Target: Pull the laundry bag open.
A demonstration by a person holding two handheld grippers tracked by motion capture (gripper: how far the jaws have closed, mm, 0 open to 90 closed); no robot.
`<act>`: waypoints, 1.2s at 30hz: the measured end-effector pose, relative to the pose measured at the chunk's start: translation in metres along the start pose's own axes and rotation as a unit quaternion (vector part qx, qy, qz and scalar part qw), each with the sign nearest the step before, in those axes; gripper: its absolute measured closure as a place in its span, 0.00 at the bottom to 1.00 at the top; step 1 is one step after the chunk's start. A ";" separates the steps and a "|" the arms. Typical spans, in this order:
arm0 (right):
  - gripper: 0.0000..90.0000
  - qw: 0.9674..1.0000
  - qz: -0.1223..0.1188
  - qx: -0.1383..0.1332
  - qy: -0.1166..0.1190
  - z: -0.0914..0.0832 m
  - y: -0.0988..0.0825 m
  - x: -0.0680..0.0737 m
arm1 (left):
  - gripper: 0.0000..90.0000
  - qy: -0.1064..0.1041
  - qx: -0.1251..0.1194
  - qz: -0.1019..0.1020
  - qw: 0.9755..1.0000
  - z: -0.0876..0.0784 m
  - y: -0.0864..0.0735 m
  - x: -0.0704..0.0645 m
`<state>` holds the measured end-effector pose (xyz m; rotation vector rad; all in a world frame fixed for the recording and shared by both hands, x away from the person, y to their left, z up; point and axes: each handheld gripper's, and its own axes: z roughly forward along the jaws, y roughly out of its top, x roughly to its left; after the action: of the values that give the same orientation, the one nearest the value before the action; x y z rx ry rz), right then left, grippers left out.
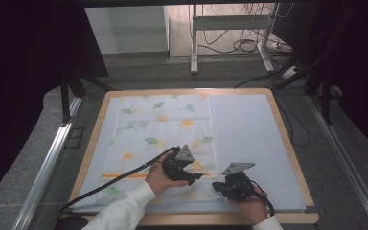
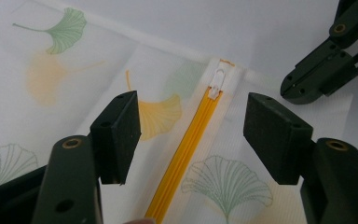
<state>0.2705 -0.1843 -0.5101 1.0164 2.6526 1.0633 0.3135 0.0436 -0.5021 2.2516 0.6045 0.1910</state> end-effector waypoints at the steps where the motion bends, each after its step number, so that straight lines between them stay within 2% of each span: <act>1: 0.99 1.000 0.000 0.000 0.000 0.000 0.000 0.000 | 0.41 0.000 0.001 0.002 1.000 0.001 0.002 0.000; 2: 0.99 1.000 0.000 0.000 0.001 0.000 0.000 0.000 | 0.41 0.001 0.004 0.008 1.000 0.002 0.003 0.000; 4: 0.99 1.000 -0.002 0.001 0.002 0.001 0.000 0.000 | 0.41 -0.002 -0.002 0.002 1.000 0.004 0.004 -0.001; 5: 0.99 1.000 -0.001 0.002 0.002 0.001 0.000 0.001 | 0.41 0.002 0.007 0.015 1.000 0.004 0.006 0.001; 8: 0.99 1.000 0.000 0.002 0.003 0.001 0.000 0.000 | 0.44 0.002 0.009 0.015 1.000 0.007 0.007 0.002; 10: 0.99 1.000 0.002 0.002 0.002 0.001 0.000 0.000 | 0.45 -0.003 0.007 0.013 1.000 0.009 0.009 0.002; 11: 0.99 1.000 0.002 0.001 0.002 0.001 0.000 0.000 | 0.45 -0.008 -0.001 -0.001 1.000 0.012 0.010 0.001; 12: 0.99 1.000 0.002 0.001 0.003 0.001 0.000 0.000 | 0.45 -0.009 0.002 0.002 1.000 0.012 0.010 0.001; 13: 0.99 1.000 0.002 0.001 0.002 0.001 0.000 0.000 | 0.45 -0.009 -0.003 -0.004 1.000 0.015 0.011 0.000; 15: 0.99 1.000 0.001 -0.001 0.002 0.000 0.000 0.001 | 0.46 -0.011 0.010 0.013 1.000 0.018 0.013 0.001; 17: 0.99 1.000 -0.001 0.000 0.003 0.001 0.001 0.002 | 0.46 -0.012 0.004 0.004 1.000 0.023 0.015 -0.002; 19: 0.99 1.000 -0.001 0.001 0.003 0.001 0.001 0.002 | 0.47 -0.016 0.013 0.017 1.000 0.026 0.018 -0.002; 20: 0.99 1.000 -0.001 0.002 0.003 0.002 0.001 0.002 | 0.47 -0.018 0.008 0.014 1.000 0.028 0.019 -0.004; 21: 0.99 1.000 -0.001 0.002 0.003 0.002 0.001 0.002 | 0.47 -0.019 0.015 0.025 0.999 0.029 0.021 -0.003; 23: 0.99 1.000 -0.002 0.001 0.004 0.002 0.001 0.002 | 0.47 -0.023 0.005 0.016 1.000 0.032 0.023 -0.007; 26: 0.99 1.000 0.000 0.002 0.005 0.001 0.001 0.002 | 0.48 -0.024 0.014 0.024 0.999 0.036 0.025 -0.008; 28: 0.99 1.000 0.000 0.003 0.007 0.002 0.001 0.002 | 0.50 -0.027 0.013 0.024 0.999 0.039 0.025 -0.008; 30: 0.99 1.000 -0.001 0.005 0.007 0.002 0.001 0.002 | 0.52 -0.025 0.024 0.033 0.999 0.043 0.027 -0.007; 31: 0.99 1.000 -0.001 0.005 0.008 0.002 0.001 0.002 | 0.54 -0.026 0.021 0.026 0.999 0.046 0.027 -0.008; 32: 0.99 1.000 -0.001 0.006 0.008 0.003 0.001 0.002 | 0.55 -0.027 0.027 0.035 0.999 0.047 0.028 -0.008; 34: 0.99 1.000 -0.003 0.007 0.007 0.003 0.000 0.002 | 0.59 -0.026 0.024 0.030 0.999 0.050 0.029 -0.010; 35: 0.99 1.000 -0.002 0.007 0.008 0.003 0.000 0.002 | 0.64 -0.025 0.029 0.035 0.999 0.051 0.030 -0.010; 36: 0.99 1.000 -0.002 0.007 0.008 0.003 0.000 0.002 | 0.64 -0.025 0.030 0.035 0.999 0.051 0.030 -0.010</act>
<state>0.2702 -0.1814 -0.5116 1.0088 2.6768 1.0568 0.3316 -0.0122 -0.5149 2.3306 0.5108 0.1529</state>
